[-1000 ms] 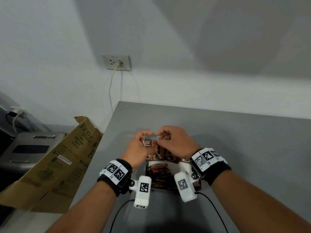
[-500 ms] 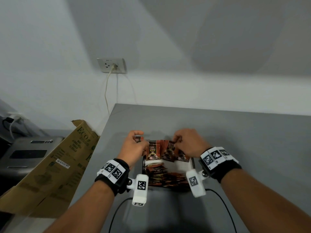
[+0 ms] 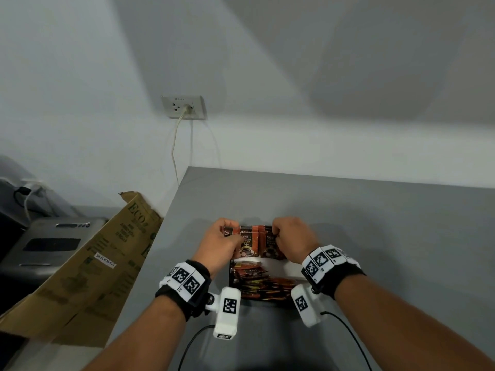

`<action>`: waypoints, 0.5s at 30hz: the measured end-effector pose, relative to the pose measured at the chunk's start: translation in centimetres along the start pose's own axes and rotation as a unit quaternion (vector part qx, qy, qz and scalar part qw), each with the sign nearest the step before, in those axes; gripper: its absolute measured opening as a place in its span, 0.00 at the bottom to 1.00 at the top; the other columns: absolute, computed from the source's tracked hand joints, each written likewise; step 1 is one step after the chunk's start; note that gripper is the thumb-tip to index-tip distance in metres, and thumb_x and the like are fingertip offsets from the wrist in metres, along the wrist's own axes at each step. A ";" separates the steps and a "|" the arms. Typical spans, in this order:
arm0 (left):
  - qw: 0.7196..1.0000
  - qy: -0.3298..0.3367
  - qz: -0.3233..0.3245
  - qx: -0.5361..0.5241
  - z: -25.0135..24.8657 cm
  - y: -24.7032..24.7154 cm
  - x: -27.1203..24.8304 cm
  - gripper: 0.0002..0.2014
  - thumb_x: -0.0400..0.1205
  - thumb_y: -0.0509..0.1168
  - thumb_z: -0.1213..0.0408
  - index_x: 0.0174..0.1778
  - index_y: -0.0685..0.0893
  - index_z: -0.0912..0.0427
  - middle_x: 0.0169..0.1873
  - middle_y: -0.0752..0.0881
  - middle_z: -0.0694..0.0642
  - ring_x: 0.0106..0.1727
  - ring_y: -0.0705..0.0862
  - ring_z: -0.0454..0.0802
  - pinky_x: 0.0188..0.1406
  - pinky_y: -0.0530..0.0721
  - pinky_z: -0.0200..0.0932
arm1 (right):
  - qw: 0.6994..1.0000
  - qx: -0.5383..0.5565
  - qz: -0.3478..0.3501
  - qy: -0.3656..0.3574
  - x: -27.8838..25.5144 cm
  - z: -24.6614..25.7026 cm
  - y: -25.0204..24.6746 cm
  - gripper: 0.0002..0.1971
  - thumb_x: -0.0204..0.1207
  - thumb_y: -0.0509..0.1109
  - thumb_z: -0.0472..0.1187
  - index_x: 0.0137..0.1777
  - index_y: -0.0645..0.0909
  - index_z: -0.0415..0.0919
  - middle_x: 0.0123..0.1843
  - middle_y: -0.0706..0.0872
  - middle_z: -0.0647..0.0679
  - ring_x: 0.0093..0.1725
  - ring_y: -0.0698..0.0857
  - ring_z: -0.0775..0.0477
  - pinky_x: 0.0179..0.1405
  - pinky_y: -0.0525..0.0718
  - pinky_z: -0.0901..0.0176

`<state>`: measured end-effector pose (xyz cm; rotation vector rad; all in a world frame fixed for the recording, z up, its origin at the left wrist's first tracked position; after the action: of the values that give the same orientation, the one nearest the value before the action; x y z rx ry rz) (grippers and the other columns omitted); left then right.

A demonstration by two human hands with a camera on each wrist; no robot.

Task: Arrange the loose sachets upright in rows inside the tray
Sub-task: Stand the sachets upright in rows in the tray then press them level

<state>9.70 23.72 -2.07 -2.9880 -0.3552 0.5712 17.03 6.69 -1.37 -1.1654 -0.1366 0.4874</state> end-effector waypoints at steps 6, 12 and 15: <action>1.000 -0.009 0.014 -0.002 0.1 0.7 0.0 0.12 0.80 0.67 0.76 0.56 0.81 0.59 0.52 0.87 0.64 0.37 0.89 0.52 0.34 0.86 0.43 | 1.000 0.015 -0.002 0.004 -0.1 -0.2 -0.1 0.08 0.78 0.62 0.29 0.48 0.81 0.39 0.49 0.84 0.43 0.47 0.82 0.41 0.48 0.83 0.49; 1.000 -0.003 0.021 0.006 -0.1 1.2 0.1 0.11 0.80 0.67 0.75 0.55 0.82 0.57 0.51 0.87 0.64 0.37 0.88 0.52 0.38 0.87 0.46 | 0.999 0.032 -0.003 0.011 -0.1 -0.5 0.0 0.08 0.79 0.62 0.29 0.49 0.82 0.38 0.50 0.83 0.43 0.48 0.82 0.42 0.46 0.79 0.54; 1.000 -0.005 0.018 0.011 -0.2 1.2 0.0 0.12 0.80 0.66 0.76 0.56 0.82 0.58 0.49 0.87 0.64 0.34 0.87 0.50 0.36 0.85 0.45 | 0.999 0.033 -0.005 0.009 -0.1 -0.5 0.1 0.08 0.79 0.62 0.29 0.48 0.82 0.37 0.49 0.83 0.43 0.47 0.81 0.42 0.46 0.81 0.53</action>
<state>10.09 22.56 -2.01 -2.9771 -0.2929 0.5897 17.10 6.26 -1.60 -1.1038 -0.1114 0.4688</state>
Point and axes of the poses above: each hand's wrist, its own x-axis towards the middle knuckle, its own y-axis out of the palm, z = x × y, the point moved 9 cm from there along x, towards the middle knuckle
